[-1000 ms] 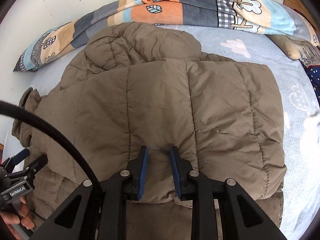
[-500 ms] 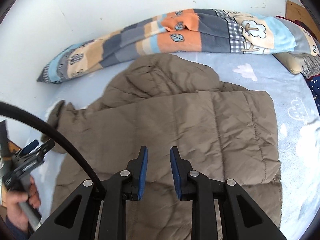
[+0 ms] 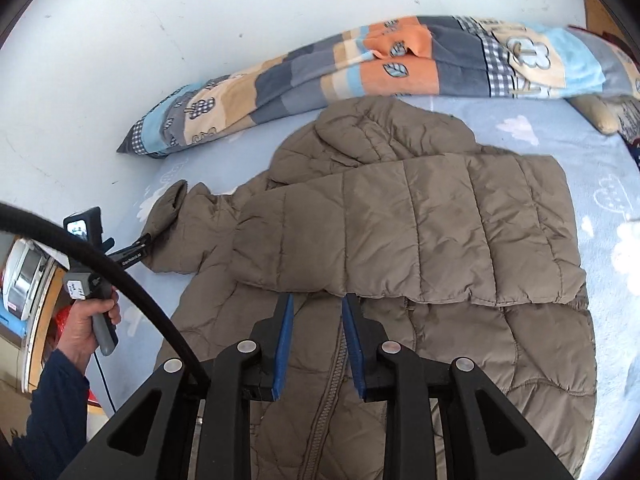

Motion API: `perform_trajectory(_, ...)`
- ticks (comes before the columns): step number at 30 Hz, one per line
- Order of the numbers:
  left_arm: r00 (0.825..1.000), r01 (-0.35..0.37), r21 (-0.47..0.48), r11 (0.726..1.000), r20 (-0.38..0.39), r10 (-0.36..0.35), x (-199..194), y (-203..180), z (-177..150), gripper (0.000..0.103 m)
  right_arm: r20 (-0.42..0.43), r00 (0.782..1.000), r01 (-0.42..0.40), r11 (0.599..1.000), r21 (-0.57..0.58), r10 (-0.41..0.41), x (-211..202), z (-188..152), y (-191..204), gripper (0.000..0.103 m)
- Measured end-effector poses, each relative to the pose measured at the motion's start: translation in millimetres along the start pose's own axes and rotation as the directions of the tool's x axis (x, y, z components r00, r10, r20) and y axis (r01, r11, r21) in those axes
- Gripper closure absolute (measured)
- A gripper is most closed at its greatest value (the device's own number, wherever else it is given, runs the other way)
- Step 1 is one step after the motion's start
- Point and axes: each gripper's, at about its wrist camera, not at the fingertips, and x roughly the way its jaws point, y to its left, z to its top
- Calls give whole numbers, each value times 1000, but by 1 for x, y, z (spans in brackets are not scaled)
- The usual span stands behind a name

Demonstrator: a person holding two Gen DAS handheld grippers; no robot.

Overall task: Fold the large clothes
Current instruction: 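Grasp the other sleeve cuff with the left gripper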

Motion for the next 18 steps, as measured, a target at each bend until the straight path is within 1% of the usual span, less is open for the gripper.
perform_trajectory(2, 1000, -1, 32, 999, -3, 1, 10, -9, 3, 2, -6, 1000, 2, 1000, 15, -2, 5, 1, -7, 75)
perform_trajectory(4, 1000, -27, 69, 997, 5, 27, 19, -18, 8, 2, -17, 1000, 7, 1000, 20, -7, 9, 3, -14, 75)
perform_trajectory(7, 998, -59, 81, 995, 30, 57, 26, -23, 18, 2, -27, 1000, 5, 1000, 31, -4, 13, 3, -20, 75)
perform_trajectory(11, 995, -90, 52, 995, 39, 88, 38, -25, 28, 2, -43, 999, 5, 1000, 29, -4, 18, 1, -25, 75)
perform_trajectory(13, 995, -95, 5, 995, 35, 95, 45, -23, 30, 2, -45, 999, 5, 999, 31, -4, 19, 1, -27, 75)
perform_trajectory(14, 995, -97, -15, 995, 30, 97, 47, -21, 31, 3, -46, 999, 5, 999, 34, -4, 20, 1, -28, 75)
perform_trajectory(15, 995, -94, -46, 995, 20, 95, 51, -18, 31, 10, -47, 999, 5, 999, 34, -3, 21, 1, -27, 75)
perform_trajectory(16, 996, -84, -78, 993, 10, 85, 53, -14, 31, 30, -48, 999, 5, 1000, 30, -4, 23, 1, -27, 75)
perform_trajectory(17, 998, -64, -117, 991, -7, 64, 56, -8, 30, 54, -48, 999, 9, 1000, 29, -8, 24, 1, -26, 75)
perform_trajectory(18, 999, -38, -168, 985, -23, 35, 58, 1, 29, 62, -50, 999, 10, 1000, 30, -8, 25, 1, -26, 75)
